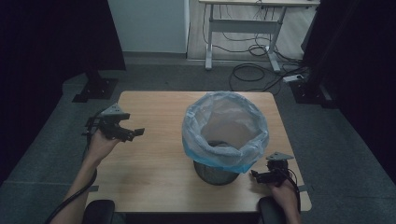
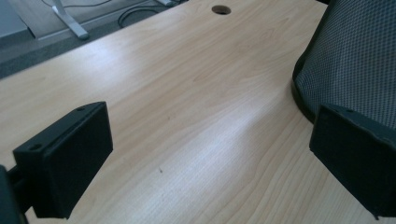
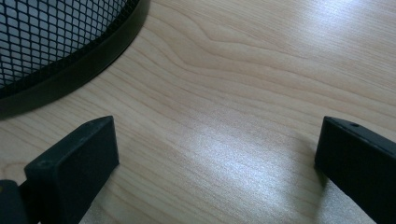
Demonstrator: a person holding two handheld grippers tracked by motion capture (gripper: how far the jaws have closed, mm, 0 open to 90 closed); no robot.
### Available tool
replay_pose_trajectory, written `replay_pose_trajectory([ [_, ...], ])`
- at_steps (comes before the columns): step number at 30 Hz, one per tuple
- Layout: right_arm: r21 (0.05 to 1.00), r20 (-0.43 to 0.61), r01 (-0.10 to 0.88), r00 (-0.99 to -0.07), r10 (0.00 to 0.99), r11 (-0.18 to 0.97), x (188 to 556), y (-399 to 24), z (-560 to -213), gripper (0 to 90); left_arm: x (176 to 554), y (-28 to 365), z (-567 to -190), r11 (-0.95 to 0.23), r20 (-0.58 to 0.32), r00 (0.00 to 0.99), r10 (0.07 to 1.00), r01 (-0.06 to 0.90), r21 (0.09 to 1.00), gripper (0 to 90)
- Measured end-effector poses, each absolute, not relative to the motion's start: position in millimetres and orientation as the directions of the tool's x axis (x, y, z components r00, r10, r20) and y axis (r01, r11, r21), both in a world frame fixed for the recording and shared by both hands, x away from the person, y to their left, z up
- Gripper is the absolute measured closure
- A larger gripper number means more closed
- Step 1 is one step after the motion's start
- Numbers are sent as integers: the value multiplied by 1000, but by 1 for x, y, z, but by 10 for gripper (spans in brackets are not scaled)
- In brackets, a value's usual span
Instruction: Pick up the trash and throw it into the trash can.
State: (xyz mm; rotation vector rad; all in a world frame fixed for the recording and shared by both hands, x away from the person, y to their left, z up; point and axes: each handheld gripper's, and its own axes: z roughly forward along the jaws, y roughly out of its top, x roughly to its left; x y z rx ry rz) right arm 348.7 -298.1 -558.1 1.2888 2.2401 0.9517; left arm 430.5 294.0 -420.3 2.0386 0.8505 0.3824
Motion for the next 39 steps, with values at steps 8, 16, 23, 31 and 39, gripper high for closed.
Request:
replay_pose_trajectory([
  [8, 718, 4, 603, -503, 864, 347, 349, -298, -558, 0, 425, 301, -454, -365, -59, 695, 717, 447, 817, 0],
  [16, 719, 7, 604, -501, 865, 344, 348, -298, -558, 0, 419, 304, -483, -359, -58, 677, 734, 459, 812, 0],
  [23, 719, 7, 605, -500, 866, 343, 348, -298, -558, 0, 413, 305, -514, -366, -65, 659, 749, 493, 789, 0],
  [31, 719, 7, 606, -498, 867, 342, 348, -297, -558, 0, 410, 298, -540, -436, -29, 664, 747, 522, 733, 0],
  [39, 719, 7, 606, -497, 868, 341, 348, -297, -558, 0, 408, 291, -547, -483, -17, 672, 741, 550, 682, 0],
])
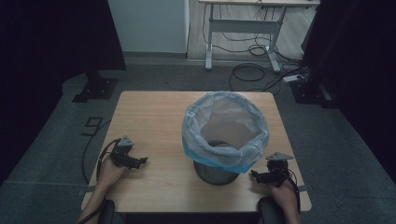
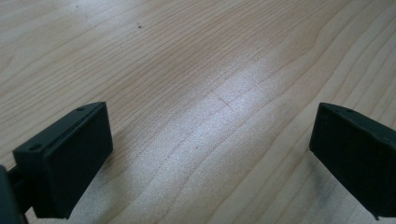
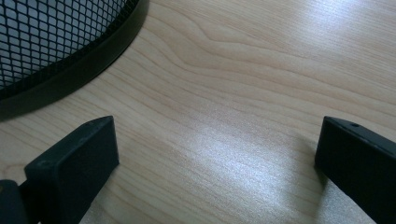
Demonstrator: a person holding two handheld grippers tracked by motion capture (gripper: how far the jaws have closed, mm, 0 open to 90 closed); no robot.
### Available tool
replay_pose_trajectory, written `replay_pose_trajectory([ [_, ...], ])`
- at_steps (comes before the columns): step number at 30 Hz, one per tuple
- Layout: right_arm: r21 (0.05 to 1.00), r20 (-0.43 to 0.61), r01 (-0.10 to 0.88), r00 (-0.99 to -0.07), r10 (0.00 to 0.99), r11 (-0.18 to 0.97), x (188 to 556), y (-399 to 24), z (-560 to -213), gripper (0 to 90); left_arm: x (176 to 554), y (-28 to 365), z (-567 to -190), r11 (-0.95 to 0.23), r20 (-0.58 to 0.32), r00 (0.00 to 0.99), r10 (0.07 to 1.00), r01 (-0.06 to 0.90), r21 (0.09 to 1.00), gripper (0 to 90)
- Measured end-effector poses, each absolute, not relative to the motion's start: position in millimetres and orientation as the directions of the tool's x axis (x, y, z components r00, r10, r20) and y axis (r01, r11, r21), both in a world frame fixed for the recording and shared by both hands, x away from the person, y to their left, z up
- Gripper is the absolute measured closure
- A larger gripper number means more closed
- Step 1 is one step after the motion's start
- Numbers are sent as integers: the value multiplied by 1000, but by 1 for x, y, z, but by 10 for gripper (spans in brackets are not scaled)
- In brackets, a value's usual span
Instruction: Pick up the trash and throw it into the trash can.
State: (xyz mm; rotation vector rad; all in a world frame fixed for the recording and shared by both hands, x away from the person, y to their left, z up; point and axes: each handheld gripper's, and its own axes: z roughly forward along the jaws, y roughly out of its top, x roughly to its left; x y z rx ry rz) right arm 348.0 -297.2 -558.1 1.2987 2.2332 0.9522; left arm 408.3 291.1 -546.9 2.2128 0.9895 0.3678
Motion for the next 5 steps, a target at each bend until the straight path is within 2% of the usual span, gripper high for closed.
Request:
replay_pose_trajectory([
  [5, 719, 7, 606, -497, 868, 341, 348, -297, -558, 0, 407, 287, -548, -500, -5, 669, 743, 561, 660, 0],
])
